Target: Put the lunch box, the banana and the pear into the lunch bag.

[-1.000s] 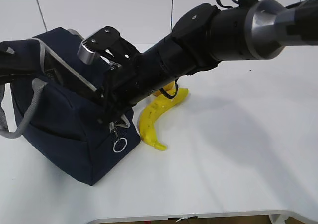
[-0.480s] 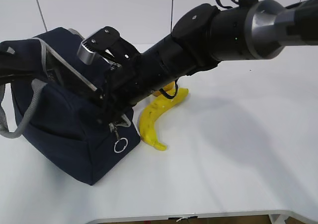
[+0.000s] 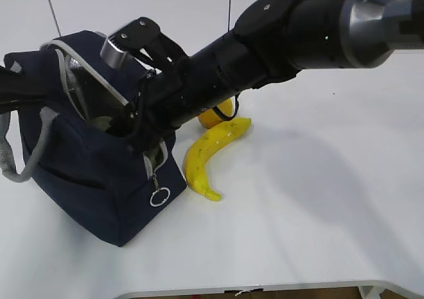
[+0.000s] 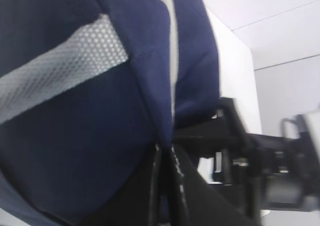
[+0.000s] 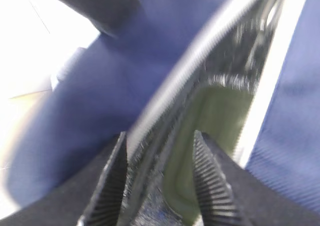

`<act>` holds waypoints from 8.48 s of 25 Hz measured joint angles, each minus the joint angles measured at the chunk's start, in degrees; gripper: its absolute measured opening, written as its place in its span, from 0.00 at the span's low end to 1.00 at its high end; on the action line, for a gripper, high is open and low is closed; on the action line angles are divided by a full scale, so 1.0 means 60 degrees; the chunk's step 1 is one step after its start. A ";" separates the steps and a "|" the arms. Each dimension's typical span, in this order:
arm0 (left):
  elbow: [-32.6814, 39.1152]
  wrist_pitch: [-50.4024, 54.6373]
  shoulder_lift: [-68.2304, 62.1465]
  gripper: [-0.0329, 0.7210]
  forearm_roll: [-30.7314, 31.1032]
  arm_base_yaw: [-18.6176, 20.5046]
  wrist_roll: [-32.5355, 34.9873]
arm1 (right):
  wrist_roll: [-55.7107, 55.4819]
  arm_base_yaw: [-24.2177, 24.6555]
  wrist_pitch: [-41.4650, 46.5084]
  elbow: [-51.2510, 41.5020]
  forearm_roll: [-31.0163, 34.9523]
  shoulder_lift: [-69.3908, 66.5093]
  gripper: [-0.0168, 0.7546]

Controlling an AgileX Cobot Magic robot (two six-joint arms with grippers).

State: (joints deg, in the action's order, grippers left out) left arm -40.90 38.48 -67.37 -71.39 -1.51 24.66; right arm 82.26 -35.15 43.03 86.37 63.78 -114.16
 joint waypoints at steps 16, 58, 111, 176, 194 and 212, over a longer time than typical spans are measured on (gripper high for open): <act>0.0000 -0.0283 0.0000 0.02 0.0215 0.0000 0.0017 | -0.0927 0.0000 0.0412 0.0000 -0.1475 0.1733 0.50; 0.0000 -0.0394 0.0000 0.02 0.0215 0.0000 0.0054 | -1.9597 0.0000 0.0813 0.0000 -1.0923 0.3224 0.50; 0.0000 -0.0474 0.0000 0.02 0.0215 0.0000 0.0090 | -2.5117 0.0000 -0.1641 0.0000 -1.2892 -0.0297 0.79; 0.0000 -0.0575 0.0000 0.02 0.0215 0.0000 0.0090 | -2.5086 0.0000 -0.2848 0.0000 -1.2974 -0.1459 0.59; 0.0000 -0.0704 0.0000 0.02 0.0195 0.0000 0.0090 | -2.5086 0.0000 -0.2658 0.0020 -1.2898 -0.1401 0.44; 0.0000 -0.0771 0.0000 0.02 0.0136 0.0000 0.0090 | -2.4960 0.0000 0.0248 0.0004 -1.4802 0.0660 0.43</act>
State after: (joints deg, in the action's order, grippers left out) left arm -40.90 33.85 -67.37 -70.58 -1.51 25.20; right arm -67.50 -35.15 44.52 86.40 -25.03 -110.20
